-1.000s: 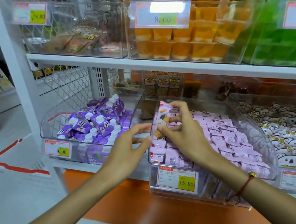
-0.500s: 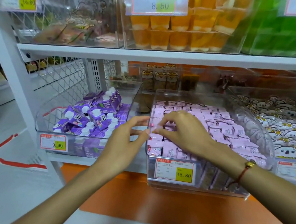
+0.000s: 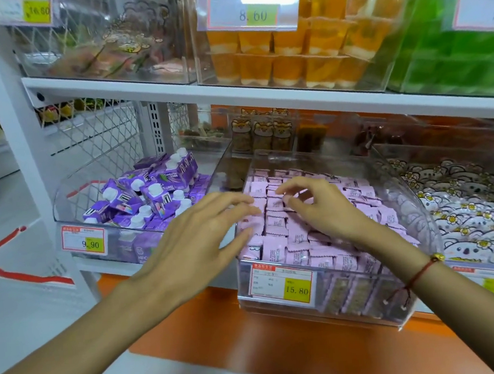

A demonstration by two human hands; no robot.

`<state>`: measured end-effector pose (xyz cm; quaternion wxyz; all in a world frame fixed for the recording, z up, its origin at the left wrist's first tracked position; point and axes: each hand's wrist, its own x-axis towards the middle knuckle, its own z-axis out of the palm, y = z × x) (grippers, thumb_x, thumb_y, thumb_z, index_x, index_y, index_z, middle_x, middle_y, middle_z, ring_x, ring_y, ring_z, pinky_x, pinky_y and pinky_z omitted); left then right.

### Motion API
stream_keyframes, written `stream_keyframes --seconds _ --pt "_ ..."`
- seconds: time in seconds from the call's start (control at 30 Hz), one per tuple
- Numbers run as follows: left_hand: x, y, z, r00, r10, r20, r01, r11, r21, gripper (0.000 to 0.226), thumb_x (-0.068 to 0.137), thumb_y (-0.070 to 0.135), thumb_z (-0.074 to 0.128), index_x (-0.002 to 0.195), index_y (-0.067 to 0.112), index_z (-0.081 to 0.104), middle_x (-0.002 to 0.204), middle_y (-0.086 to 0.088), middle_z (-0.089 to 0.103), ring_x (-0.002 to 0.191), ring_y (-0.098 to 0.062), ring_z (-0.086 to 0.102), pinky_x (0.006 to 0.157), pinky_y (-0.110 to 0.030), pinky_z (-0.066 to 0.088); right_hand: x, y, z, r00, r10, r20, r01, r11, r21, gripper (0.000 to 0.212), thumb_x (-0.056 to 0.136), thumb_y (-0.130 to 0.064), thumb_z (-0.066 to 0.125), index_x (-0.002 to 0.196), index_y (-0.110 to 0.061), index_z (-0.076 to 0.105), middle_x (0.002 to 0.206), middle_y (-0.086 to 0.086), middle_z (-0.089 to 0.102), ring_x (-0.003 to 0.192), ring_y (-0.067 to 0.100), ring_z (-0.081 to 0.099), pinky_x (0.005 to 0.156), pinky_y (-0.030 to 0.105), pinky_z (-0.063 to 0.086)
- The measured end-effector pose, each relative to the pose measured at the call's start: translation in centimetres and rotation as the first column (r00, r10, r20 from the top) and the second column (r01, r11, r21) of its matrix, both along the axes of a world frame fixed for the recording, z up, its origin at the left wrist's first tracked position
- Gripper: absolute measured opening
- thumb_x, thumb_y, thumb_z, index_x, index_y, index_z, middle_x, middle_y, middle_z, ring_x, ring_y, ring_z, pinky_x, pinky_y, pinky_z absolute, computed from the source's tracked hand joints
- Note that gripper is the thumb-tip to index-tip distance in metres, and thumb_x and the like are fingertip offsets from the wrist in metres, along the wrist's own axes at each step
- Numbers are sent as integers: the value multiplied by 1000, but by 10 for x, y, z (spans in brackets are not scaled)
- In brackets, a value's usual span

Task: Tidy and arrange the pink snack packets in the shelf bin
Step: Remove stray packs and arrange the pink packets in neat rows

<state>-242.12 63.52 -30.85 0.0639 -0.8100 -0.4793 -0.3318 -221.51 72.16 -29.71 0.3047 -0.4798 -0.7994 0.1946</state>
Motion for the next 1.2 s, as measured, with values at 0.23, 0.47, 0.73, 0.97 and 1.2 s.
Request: stream_keyframes --seconds 0.23,0.47,0.73,0.97,1.2 --pt "7 15 -14 770 240 591 64 893 -446 38 90 37 58 127 33 54 120 15 61 105 1 59 96 -32 48 -29 23 5 956 24 292 -23 1000 -5 25 88 -34 64 106 -17 71 94 1 65 81 13 54 70 27 41" --pt "15 25 -8 722 267 638 93 876 -473 24 91 27 58 113 34 60 108 19 64 89 1 63 90 -37 50 -35 33 11 982 142 127 -122 980 -155 7 80 -17 74 81 -12 71 81 6 69 61 6 53 56 12 41" --pt "10 36 -5 703 264 660 134 862 -488 15 86 21 64 96 32 62 94 28 64 79 2 62 83 -34 51 -36 25 12 946 122 -302 -137 990 -29 7 91 -6 58 86 -11 56 84 -3 58 80 13 55 77 26 46" --pt "9 34 8 771 67 633 88 974 -210 60 81 30 71 132 38 41 128 20 45 116 9 46 92 -14 43 -31 -4 37 545 -157 -823 182 981 -67 8 94 -10 54 87 -15 53 80 1 62 63 0 58 61 14 49" --pt "11 28 18 958 -92 270 92 996 14 56 74 14 80 124 29 60 129 18 53 118 0 49 98 -25 41 -22 -25 42 216 -453 -865 -150 860 -488 21 93 -5 54 111 4 60 83 5 64 66 2 62 60 11 52"
